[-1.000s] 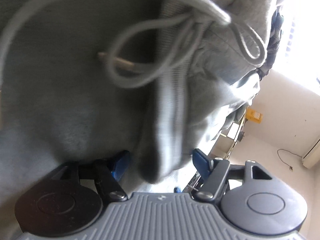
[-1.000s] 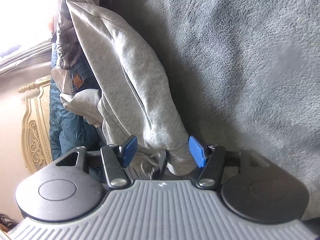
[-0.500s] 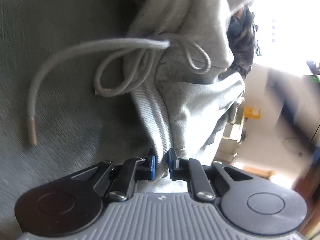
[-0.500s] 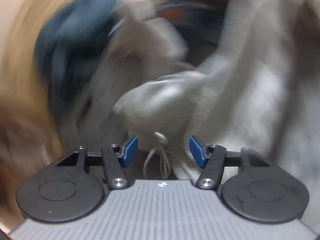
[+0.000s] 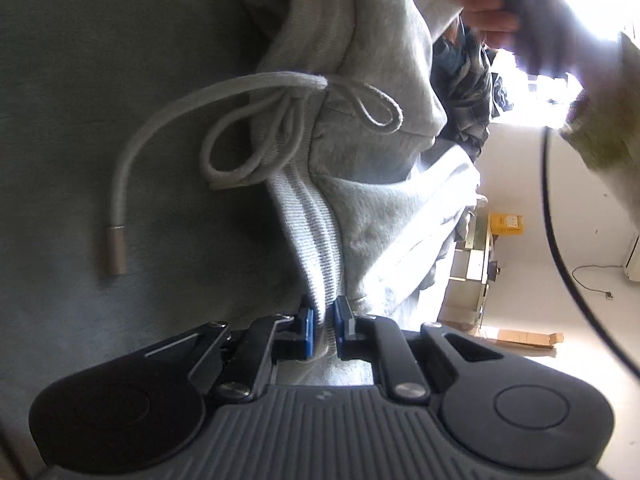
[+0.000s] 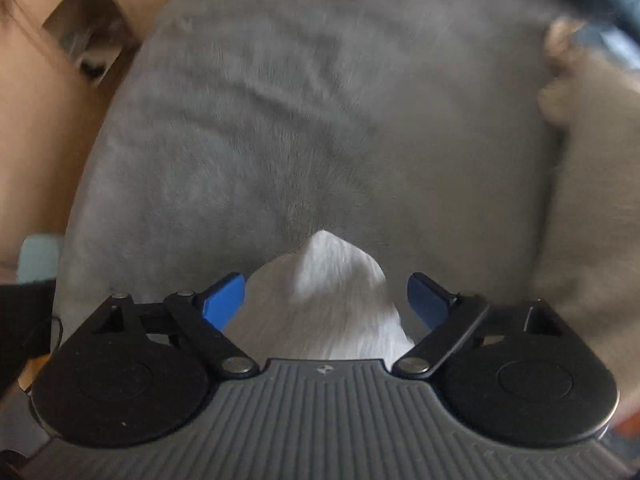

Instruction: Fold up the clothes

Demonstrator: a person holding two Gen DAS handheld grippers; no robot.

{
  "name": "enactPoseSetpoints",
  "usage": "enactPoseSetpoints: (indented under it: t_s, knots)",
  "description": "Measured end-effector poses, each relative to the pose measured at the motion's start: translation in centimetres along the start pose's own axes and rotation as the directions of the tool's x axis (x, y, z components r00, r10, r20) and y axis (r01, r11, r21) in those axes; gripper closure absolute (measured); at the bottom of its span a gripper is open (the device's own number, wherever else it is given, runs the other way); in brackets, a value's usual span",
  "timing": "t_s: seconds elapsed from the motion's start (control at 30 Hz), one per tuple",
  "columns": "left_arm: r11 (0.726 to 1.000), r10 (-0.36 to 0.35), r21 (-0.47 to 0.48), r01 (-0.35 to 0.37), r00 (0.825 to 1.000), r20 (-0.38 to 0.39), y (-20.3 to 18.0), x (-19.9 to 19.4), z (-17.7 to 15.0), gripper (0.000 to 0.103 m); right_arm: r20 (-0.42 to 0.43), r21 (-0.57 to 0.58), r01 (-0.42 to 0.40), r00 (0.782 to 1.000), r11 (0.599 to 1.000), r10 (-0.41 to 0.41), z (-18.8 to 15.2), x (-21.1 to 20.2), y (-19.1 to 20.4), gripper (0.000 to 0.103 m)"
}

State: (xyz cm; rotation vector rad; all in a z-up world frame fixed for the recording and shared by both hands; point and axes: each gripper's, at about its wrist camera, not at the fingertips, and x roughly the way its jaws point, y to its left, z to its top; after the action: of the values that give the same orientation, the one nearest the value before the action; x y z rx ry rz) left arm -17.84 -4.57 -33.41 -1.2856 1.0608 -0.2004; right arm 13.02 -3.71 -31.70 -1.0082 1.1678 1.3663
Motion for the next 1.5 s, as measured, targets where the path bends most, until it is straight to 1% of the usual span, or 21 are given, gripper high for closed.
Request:
enactPoseSetpoints:
  t_s: [0.07,0.13,0.17,0.2,0.27,0.33,0.4,0.47,0.5,0.57,0.6,0.7,0.77,0.83,0.9,1.0,1.13,1.2,1.27,1.37,1.5]
  knots:
    - [1.0,0.013,0.003,-0.013,1.0,0.018,-1.0,-0.9,1.5,0.093,-0.129,0.026,-0.05,0.99,0.998,0.053,0.4,3.1,-0.3,0.014]
    - [1.0,0.025,0.009,-0.026,0.999,0.043,-1.7,-1.7,1.9,0.093,-0.19,0.005,-0.043,0.981,0.999,0.043,0.6,4.7,0.3,0.018]
    - [0.999,0.03,0.014,-0.031,0.998,0.06,-2.2,-2.6,2.1,0.093,-0.184,-0.037,-0.018,0.983,0.999,0.011,0.6,4.6,1.0,0.033]
    - [0.999,0.035,0.02,-0.037,0.997,0.076,-2.7,-3.5,2.4,0.093,-0.174,-0.058,0.001,0.985,0.998,-0.011,0.6,4.1,1.5,0.059]
    - [0.997,0.046,0.05,-0.052,0.992,0.115,-4.2,-5.7,3.1,0.093,-0.117,0.01,-0.005,0.993,1.0,0.007,0.0,1.9,1.6,0.075]
    - [0.994,0.05,0.093,-0.066,0.986,0.158,-6.2,-8.6,3.8,0.093,-0.042,0.098,-0.025,0.999,0.995,0.029,-0.9,-0.7,1.6,0.08]
    - [0.987,0.047,0.143,-0.076,0.979,0.198,-8.7,-11.7,4.4,0.093,0.082,0.218,-0.043,0.996,0.975,0.026,-2.5,-4.8,1.5,0.083]
    - [0.974,0.038,0.208,-0.088,0.972,0.232,-11.7,-14.7,5.1,0.094,0.22,0.351,-0.081,0.976,0.933,0.002,-4.4,-9.3,1.3,0.083]
    - [0.965,0.029,0.246,-0.092,0.969,0.247,-13.3,-16.0,5.3,0.094,0.306,0.427,-0.115,0.952,0.897,-0.024,-5.6,-11.7,1.0,0.084]
    - [0.941,0.007,0.324,-0.098,0.962,0.273,-16.7,-18.7,5.9,0.094,0.481,0.564,-0.221,0.871,0.796,-0.099,-8.9,-16.8,0.3,0.084]
    - [0.923,-0.011,0.372,-0.098,0.959,0.282,-18.6,-20.1,6.0,0.094,0.561,0.611,-0.291,0.816,0.736,-0.143,-10.8,-19.3,-0.1,0.084]
    - [0.855,-0.084,0.512,-0.082,0.952,0.294,-24.9,-23.0,6.3,0.097,0.709,0.674,-0.475,0.632,0.566,-0.313,-17.2,-26.1,-0.3,0.084]
    - [0.82,-0.151,0.572,-0.037,0.949,0.277,-31.9,-18.3,7.7,0.098,0.752,0.659,-0.563,0.506,0.499,-0.422,-21.3,-30.2,0.4,0.084]
    - [0.785,-0.223,0.619,0.026,0.944,0.243,-35.8,-19.7,7.6,0.099,0.771,0.621,-0.623,0.375,0.477,-0.514,-25.1,-33.8,1.5,0.084]
    - [0.744,-0.291,0.662,0.088,0.935,0.203,-39.5,-21.2,7.3,0.1,0.772,0.583,-0.65,0.256,0.487,-0.582,-28.1,-37.1,2.7,0.084]
    - [0.658,-0.386,0.73,0.186,0.915,0.115,-44.9,-21.3,5.9,0.1,0.749,0.549,-0.65,0.104,0.526,-0.654,-32.0,-42.4,4.5,0.084]
    - [0.545,-0.482,0.775,0.32,0.876,-0.024,-50.7,-20.5,2.7,0.1,0.706,0.56,-0.569,-0.052,0.602,-0.706,-37.3,-50.4,8.1,0.084]
    - [0.488,-0.524,0.781,0.39,0.846,-0.094,-53.9,-17.7,1.7,0.1,0.685,0.575,-0.519,-0.117,0.633,-0.719,-39.5,-54.4,10.2,0.084]
    - [0.425,-0.566,0.782,0.457,0.808,-0.165,-56.2,-16.9,0.5,0.1,0.663,0.594,-0.467,-0.177,0.655,-0.727,-41.3,-57.9,12.4,0.084]
    - [0.351,-0.626,0.744,0.569,0.733,-0.266,-60.0,-15.8,-0.4,0.1,0.641,0.613,-0.391,-0.262,0.686,-0.722,-43.8,-62.4,15.8,0.085]
    - [0.233,-0.695,0.685,0.69,0.611,-0.379,-65.6,-14.3,-1.3,0.1,0.611,0.656,-0.299,-0.329,0.693,-0.72,-45.7,-69.4,20.1,0.085]
